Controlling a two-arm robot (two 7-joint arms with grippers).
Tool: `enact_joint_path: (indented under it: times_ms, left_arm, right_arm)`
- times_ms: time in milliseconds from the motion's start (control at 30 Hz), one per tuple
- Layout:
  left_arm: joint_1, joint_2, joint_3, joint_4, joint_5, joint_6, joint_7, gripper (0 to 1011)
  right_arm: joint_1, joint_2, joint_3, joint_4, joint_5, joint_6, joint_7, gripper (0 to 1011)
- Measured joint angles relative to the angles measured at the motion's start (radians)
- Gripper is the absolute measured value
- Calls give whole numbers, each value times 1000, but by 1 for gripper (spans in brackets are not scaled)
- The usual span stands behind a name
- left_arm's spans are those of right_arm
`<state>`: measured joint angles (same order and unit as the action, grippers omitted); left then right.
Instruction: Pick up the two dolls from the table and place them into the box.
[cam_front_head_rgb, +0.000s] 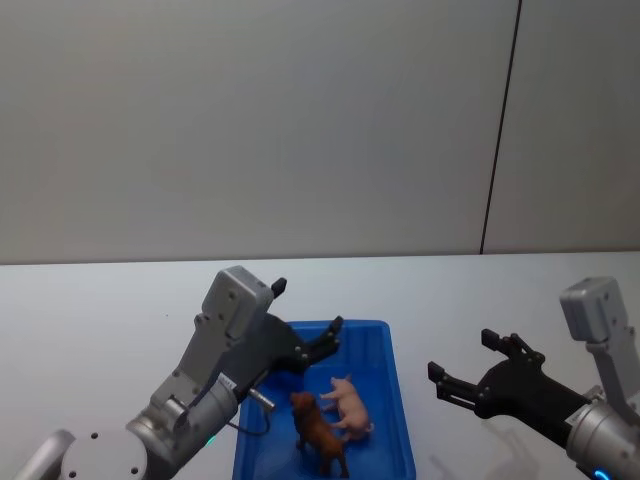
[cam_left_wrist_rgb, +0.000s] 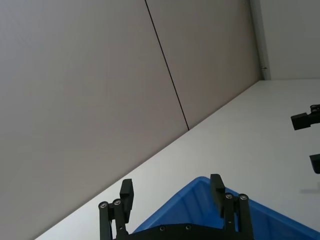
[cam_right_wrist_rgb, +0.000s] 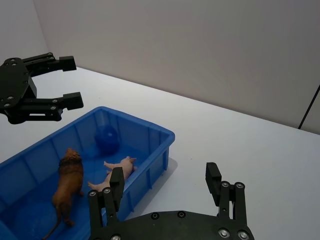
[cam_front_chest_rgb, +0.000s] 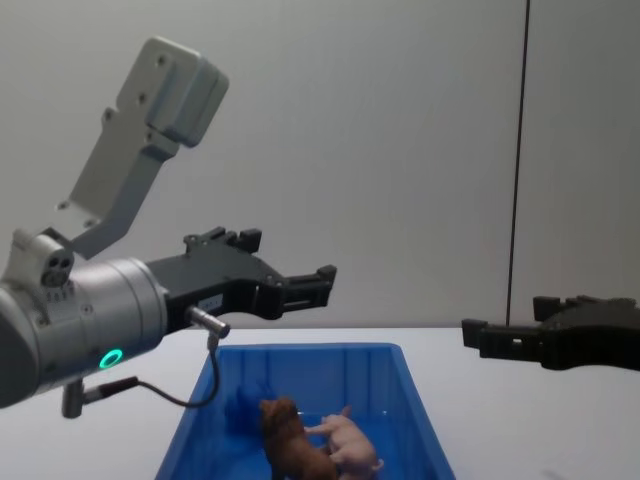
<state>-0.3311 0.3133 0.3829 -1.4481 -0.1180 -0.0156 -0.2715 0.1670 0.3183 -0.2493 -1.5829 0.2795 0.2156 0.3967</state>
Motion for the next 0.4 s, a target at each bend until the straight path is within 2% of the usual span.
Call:
enact_joint_path:
  times_ms: [100,400]
  left_arm:
    - [-2,-1,0,0,0,-11,-6,999]
    - [6,8,-6,-22,-11,-39,-7,1003]
  right_arm:
    - [0,0,0,0,0,0,0,1001]
    - [0,0,0,0,0,0,0,1001]
